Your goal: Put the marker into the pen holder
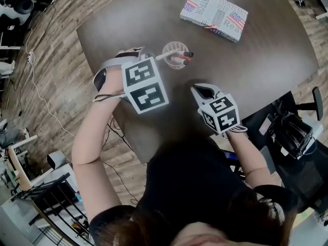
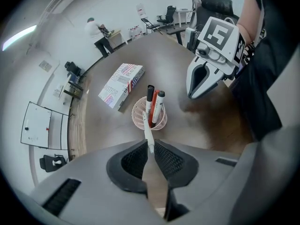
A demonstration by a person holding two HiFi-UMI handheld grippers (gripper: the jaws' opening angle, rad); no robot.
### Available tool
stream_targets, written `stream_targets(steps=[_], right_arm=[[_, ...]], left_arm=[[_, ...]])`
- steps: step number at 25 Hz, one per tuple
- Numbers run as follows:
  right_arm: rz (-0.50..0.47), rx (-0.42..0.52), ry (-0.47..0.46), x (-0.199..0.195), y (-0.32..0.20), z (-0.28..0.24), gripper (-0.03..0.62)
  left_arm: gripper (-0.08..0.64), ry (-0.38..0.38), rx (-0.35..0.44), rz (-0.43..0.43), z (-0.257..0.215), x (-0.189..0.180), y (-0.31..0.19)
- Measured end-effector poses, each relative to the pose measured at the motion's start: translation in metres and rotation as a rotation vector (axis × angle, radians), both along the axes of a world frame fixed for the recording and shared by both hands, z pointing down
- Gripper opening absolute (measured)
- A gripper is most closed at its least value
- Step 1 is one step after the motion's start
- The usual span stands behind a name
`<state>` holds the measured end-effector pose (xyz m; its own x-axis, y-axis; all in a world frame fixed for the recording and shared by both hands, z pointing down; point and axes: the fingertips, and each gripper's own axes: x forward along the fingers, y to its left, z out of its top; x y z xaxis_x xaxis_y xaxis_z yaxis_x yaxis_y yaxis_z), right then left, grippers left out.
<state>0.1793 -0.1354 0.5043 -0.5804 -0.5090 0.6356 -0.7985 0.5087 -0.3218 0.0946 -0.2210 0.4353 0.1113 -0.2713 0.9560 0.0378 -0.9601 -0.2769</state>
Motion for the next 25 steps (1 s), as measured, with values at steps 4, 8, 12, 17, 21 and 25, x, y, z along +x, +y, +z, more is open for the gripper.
stream_targets(steps=[4, 8, 12, 17, 21, 25], right_arm=[[0.008, -0.002, -0.004, 0.002, -0.001, 0.001, 0.015], [0.005, -0.008, -0.003, 0.004, -0.001, 0.004, 0.015], [0.006, -0.01, -0.008, 0.005, -0.002, 0.005, 0.015], [0.011, -0.013, -0.004, 0.007, -0.002, 0.005, 0.015], [0.018, -0.013, -0.003, 0.009, -0.002, 0.007, 0.015], [0.018, -0.006, -0.006, 0.008, -0.001, 0.004, 0.015]], left_arm=[[0.064, 0.009, 0.003, 0.009, 0.002, 0.003, -0.003], [0.066, 0.085, -0.012, -0.007, 0.0, 0.013, -0.004], [0.067, 0.187, -0.018, -0.037, -0.002, 0.025, -0.007], [0.069, 0.287, -0.029, -0.069, -0.006, 0.031, -0.008], [0.075, 0.358, -0.025, -0.102, -0.007, 0.034, -0.008], [0.096, 0.49, -0.041, -0.176, -0.012, 0.037, -0.006]])
